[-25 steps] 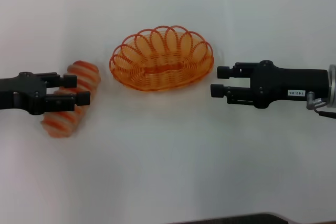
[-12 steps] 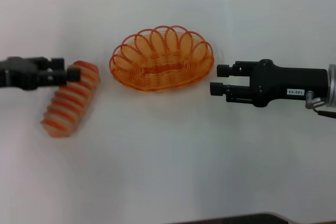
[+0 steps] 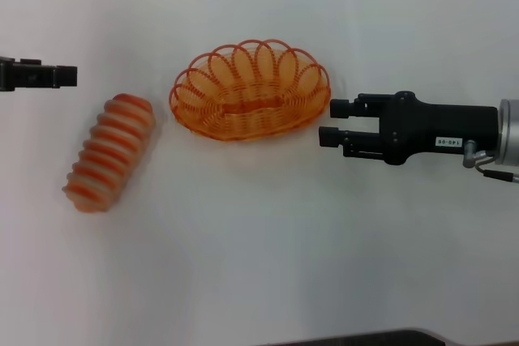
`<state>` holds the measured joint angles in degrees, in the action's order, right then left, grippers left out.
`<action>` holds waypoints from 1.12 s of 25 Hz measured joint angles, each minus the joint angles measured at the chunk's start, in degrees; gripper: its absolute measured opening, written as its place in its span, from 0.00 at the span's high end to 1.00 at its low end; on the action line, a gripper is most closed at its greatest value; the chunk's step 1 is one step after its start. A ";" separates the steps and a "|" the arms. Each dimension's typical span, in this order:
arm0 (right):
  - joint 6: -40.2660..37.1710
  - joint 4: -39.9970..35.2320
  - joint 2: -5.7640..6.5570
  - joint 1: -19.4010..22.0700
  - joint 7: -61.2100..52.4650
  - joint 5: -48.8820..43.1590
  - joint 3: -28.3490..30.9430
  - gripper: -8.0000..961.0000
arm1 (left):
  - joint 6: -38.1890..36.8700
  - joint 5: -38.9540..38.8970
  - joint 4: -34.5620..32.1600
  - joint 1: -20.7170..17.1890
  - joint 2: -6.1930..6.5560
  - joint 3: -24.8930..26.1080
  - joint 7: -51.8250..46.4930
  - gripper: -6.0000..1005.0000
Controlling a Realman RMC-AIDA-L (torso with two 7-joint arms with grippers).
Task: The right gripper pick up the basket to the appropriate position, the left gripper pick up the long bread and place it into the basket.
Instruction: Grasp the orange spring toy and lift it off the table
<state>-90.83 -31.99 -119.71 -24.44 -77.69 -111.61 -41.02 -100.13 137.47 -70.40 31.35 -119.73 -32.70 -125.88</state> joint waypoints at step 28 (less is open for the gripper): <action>2.63 0.17 0.09 -1.32 -0.15 0.61 0.87 0.35 | 19.26 18.68 -1.17 -0.40 -4.52 -40.49 -24.49 0.23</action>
<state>-88.21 -31.83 -119.61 -25.75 -77.84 -111.00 -40.15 -80.86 156.15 -71.57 30.94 -124.25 -73.18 -150.37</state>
